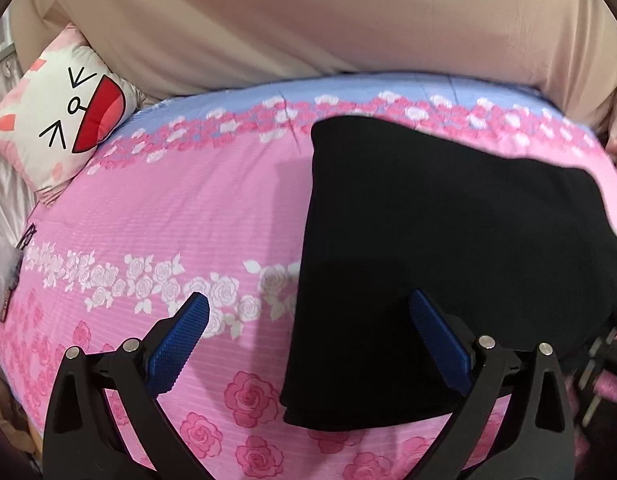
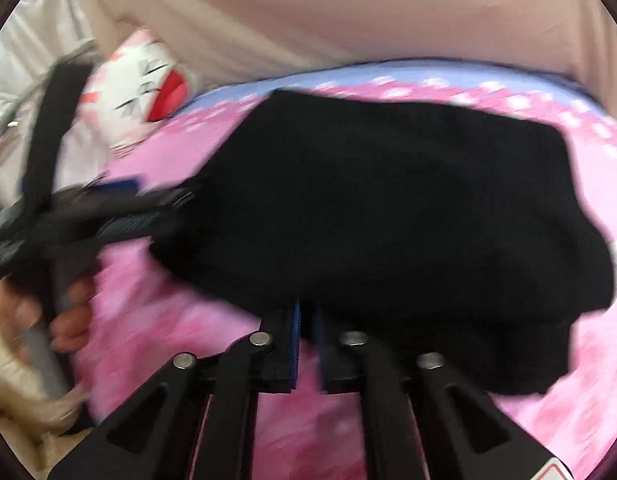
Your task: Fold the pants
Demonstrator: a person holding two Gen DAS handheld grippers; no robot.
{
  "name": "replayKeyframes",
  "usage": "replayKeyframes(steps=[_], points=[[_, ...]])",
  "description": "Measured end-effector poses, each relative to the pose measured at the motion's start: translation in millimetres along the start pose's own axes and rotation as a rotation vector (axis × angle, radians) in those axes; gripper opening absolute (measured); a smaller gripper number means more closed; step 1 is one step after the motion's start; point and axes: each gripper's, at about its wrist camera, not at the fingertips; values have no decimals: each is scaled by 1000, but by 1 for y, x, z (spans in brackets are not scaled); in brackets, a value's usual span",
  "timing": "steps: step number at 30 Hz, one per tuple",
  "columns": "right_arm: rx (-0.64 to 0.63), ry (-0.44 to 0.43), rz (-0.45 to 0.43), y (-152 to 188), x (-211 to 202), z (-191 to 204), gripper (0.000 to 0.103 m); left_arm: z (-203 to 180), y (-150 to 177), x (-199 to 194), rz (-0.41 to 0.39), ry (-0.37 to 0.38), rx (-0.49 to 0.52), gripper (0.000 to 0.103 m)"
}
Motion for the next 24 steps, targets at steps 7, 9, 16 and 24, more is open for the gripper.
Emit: replayKeyframes(steps=[7, 9, 16, 24], points=[[336, 179, -146, -12, -56, -102, 4, -1, 12, 8, -11, -14, 13, 98], [305, 142, -190, -10, -76, -87, 5, 2, 10, 3, -22, -2, 7, 98], [239, 166, -138, 2, -85, -73, 7, 8, 10, -2, -16, 8, -2, 98], [172, 115, -92, 19, -73, -53, 31, -13, 1, -19, -59, 54, 41, 98]])
Point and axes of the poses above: each gripper's, at about its wrist camera, not at the fingertips, and x roughly the way its jaws point, z to its left, y to its underside, and after that the axes turned 13 degrees about x, right-handed
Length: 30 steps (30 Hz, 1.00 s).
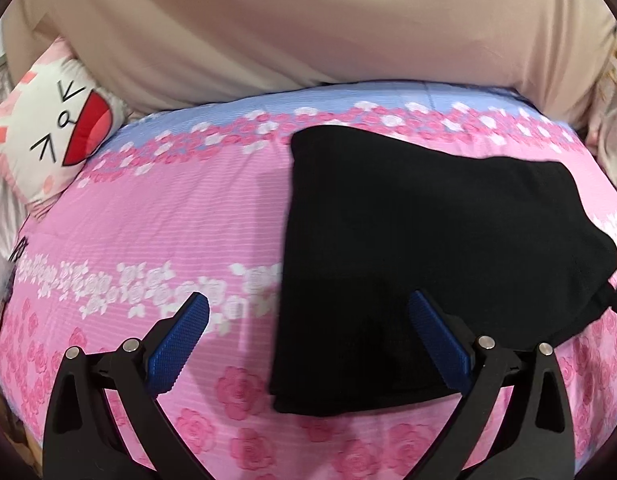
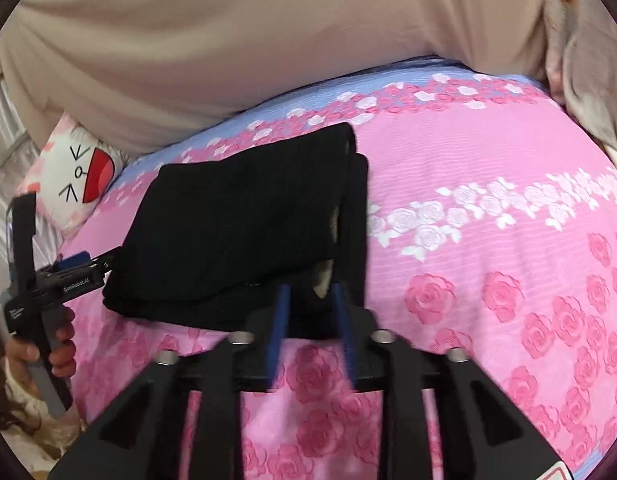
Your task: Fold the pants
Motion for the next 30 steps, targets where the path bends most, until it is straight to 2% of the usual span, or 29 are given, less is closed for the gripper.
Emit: replayKeyframes(steps=[8, 10, 13, 15, 16, 17, 18, 19, 20, 21, 23, 25, 27, 30], points=[[-74, -19, 33, -7, 29, 12, 34, -14, 3, 1, 14, -16, 41, 98], [-97, -9, 3, -10, 24, 18, 10, -16, 4, 5, 32, -20, 45, 98], [-83, -13, -57, -17, 3, 15, 5, -17, 4, 7, 38, -28, 49, 98], [-42, 39, -54, -18, 7, -2, 4, -18, 5, 7, 36, -27, 50, 98], [-24, 115, -41, -17, 18, -14, 0, -19, 5, 8, 39, -27, 48, 98], [7, 181, 7, -15, 31, -28, 2, -19, 6, 10, 45, -35, 47, 98], [58, 171, 36, -14, 34, -39, 2, -19, 6, 12, 47, -31, 48, 98], [122, 126, 38, -14, 29, -48, 3, -19, 7, 13, 49, -26, 47, 98], [159, 81, 12, -14, 17, -51, 8, -17, 7, 13, 48, -21, 45, 98], [154, 78, -24, -15, 6, -48, 9, -16, 8, 13, 47, -15, 43, 98], [87, 99, -90, -21, -15, -28, 11, -15, 8, 13, 47, -7, 39, 98], [19, 71, -116, -32, -24, -2, 11, -15, 8, 14, 47, -1, 33, 98], [-33, 35, -115, -42, -21, 20, 13, -15, 9, 14, 45, 1, 27, 98], [-111, -13, -82, -57, 5, 56, 22, -14, 10, 14, 44, 4, 25, 98]])
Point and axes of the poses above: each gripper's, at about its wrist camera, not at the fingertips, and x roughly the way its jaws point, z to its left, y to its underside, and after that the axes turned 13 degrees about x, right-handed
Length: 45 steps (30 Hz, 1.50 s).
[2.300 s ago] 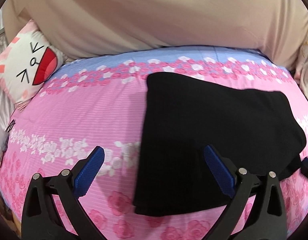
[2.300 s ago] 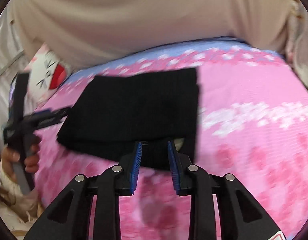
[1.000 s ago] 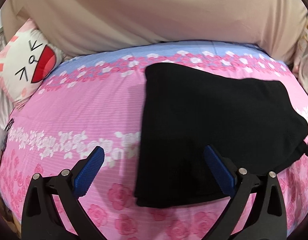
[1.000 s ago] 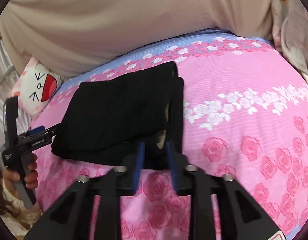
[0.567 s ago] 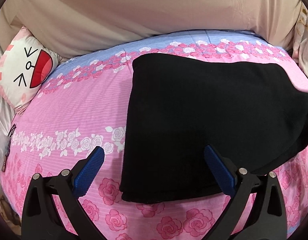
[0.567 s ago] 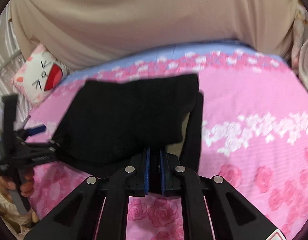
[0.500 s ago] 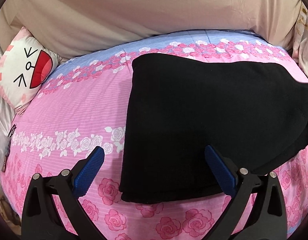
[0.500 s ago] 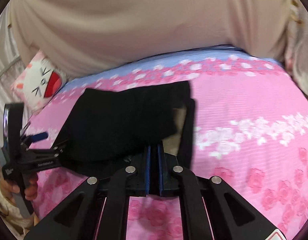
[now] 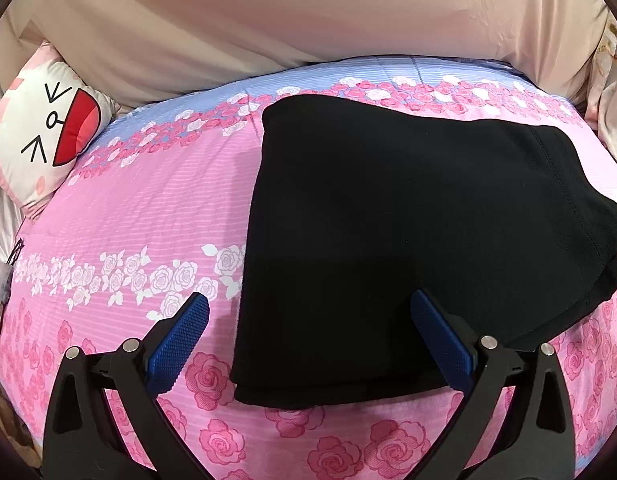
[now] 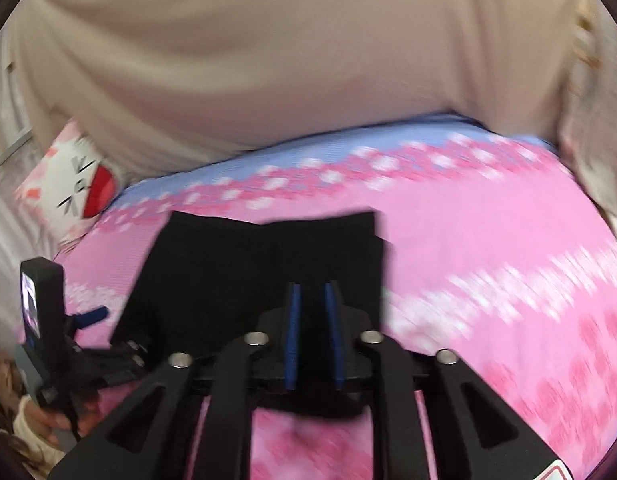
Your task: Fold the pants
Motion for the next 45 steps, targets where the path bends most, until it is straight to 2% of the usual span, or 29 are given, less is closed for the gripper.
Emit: replayKeyframes(steps=[3, 4, 5, 6, 8, 10, 12, 13, 15, 16, 18, 19, 20, 21, 22, 24, 26, 28, 29, 30, 31, 35, 37, 39, 40, 42, 43, 44, 45], points=[[-47, -30, 67, -7, 42, 20, 22, 0, 1, 1, 2, 8, 4, 98], [-57, -14, 84, -9, 57, 19, 19, 1, 1, 1, 6, 14, 6, 98], [-48, 50, 90, -12, 75, 9, 14, 2, 0, 2, 7, 19, 8, 98], [-13, 104, 106, -16, 92, -6, 2, 3, 0, 2, 5, 26, 9, 98], [140, 87, 106, -25, 99, -47, 0, 5, 0, 1, -2, 40, 8, 98], [183, 134, 85, -29, 83, -51, 0, 9, 1, -1, -10, 39, 7, 98], [144, 79, 49, -36, 62, -26, 12, 14, 1, 3, 0, 44, 2, 98], [125, 32, 57, -38, 59, -11, 12, 16, 1, 5, 7, 60, -9, 98], [48, -76, 124, -36, 72, 31, 12, 22, 1, 8, 19, 99, -36, 98], [20, -96, 153, -34, 82, 45, 12, 25, 1, 8, 20, 103, -46, 98], [-47, -80, 211, -26, 118, 68, 11, 30, 0, 5, 10, 87, -56, 98], [-70, -24, 260, -20, 150, 71, 11, 34, -1, 3, 4, 68, -56, 98], [-70, 12, 288, -16, 168, 70, 6, 39, 0, 3, 0, 40, -57, 98], [-47, 28, 275, -17, 174, 72, 4, 43, 0, 5, 5, 19, -57, 98], [-44, 13, 263, -20, 166, 83, 8, 47, 0, 8, 11, 11, -59, 98], [-76, -63, 233, -23, 150, 105, 9, 59, 0, 14, 30, 21, -77, 98], [-124, -130, 254, -21, 147, 130, 9, 68, 1, 15, 25, 43, -96, 98], [-166, -119, 297, -15, 169, 145, 9, 74, 2, 16, 21, 44, -106, 98], [-189, -85, 318, -9, 193, 150, 8, 74, 3, 16, 20, 45, -106, 98], [-200, -68, 321, -6, 208, 155, 5, 74, 3, 17, 20, 37, -102, 98], [-210, -75, 286, -5, 213, 159, 5, 74, 5, 18, 23, 11, -96, 98], [-214, -67, 300, -11, 209, 166, 3, 76, 5, 17, 27, -4, -79, 98], [-131, -132, 262, -17, 180, 149, 3, 77, 3, 11, 21, -6, -80, 98], [-70, -146, 200, -19, 156, 133, 4, 76, 1, 1, -5, -2, -79, 98], [-56, -116, 167, -18, 141, 123, 5, 74, -1, -4, -20, 2, -73, 98], [-37, 11, 109, -14, 109, 91, 9, 65, -6, -14, -52, 1, -55, 98], [-21, 36, 104, -12, 101, 80, 12, 61, -10, -16, -57, -1, -47, 98], [8, 78, 97, -8, 88, 61, 20, 56, -14, -16, -59, 2, -42, 98], [17, 102, 86, -5, 79, 48, 23, 47, -18, -16, -63, 13, -35, 98]])
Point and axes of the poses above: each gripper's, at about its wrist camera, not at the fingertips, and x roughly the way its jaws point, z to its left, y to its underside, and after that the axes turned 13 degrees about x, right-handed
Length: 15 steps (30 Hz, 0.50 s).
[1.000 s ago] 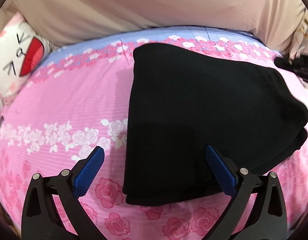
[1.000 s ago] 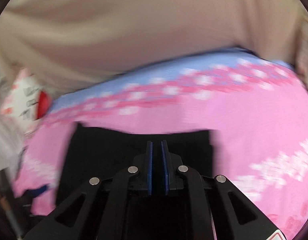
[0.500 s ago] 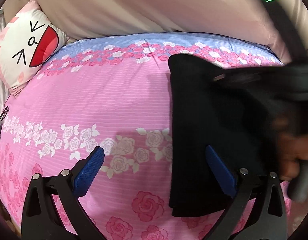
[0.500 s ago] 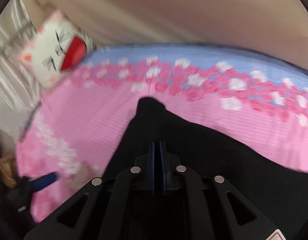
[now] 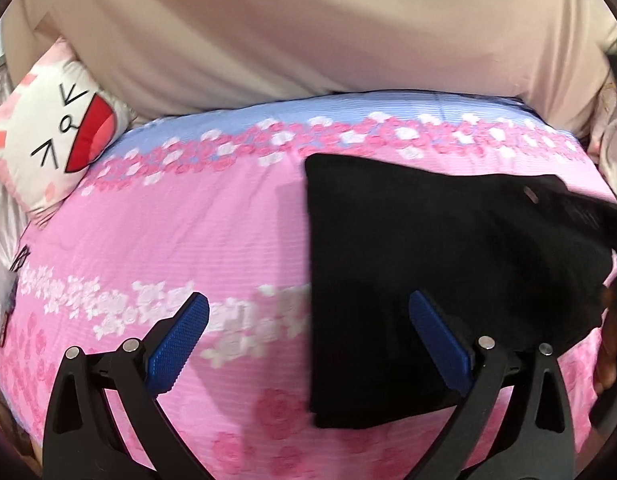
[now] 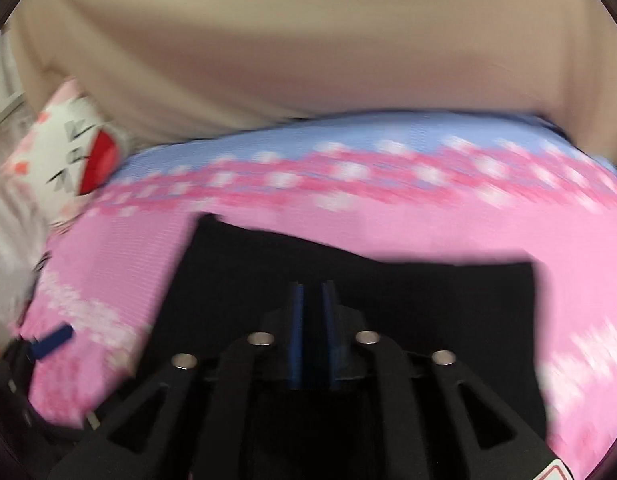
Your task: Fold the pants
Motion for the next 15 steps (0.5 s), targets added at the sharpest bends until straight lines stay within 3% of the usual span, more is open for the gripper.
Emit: replayKeyframes(steps=[2, 7, 10, 12, 15], points=[[2, 52, -12, 11, -12, -23, 23, -18, -6, 0, 2, 1, 21, 98], [-6, 52, 10, 30, -17, -53, 17, -56, -13, -4, 1, 3, 72, 98], [66, -12, 21, 31, -13, -81, 7, -71, -11, -3, 8, -19, 99, 98], [103, -52, 32, 29, -15, -87, 6, -78, -9, 5, 38, -45, 115, 98], [86, -29, 4, 30, -25, -85, 9, -78, -5, 13, 67, -65, 121, 98]])
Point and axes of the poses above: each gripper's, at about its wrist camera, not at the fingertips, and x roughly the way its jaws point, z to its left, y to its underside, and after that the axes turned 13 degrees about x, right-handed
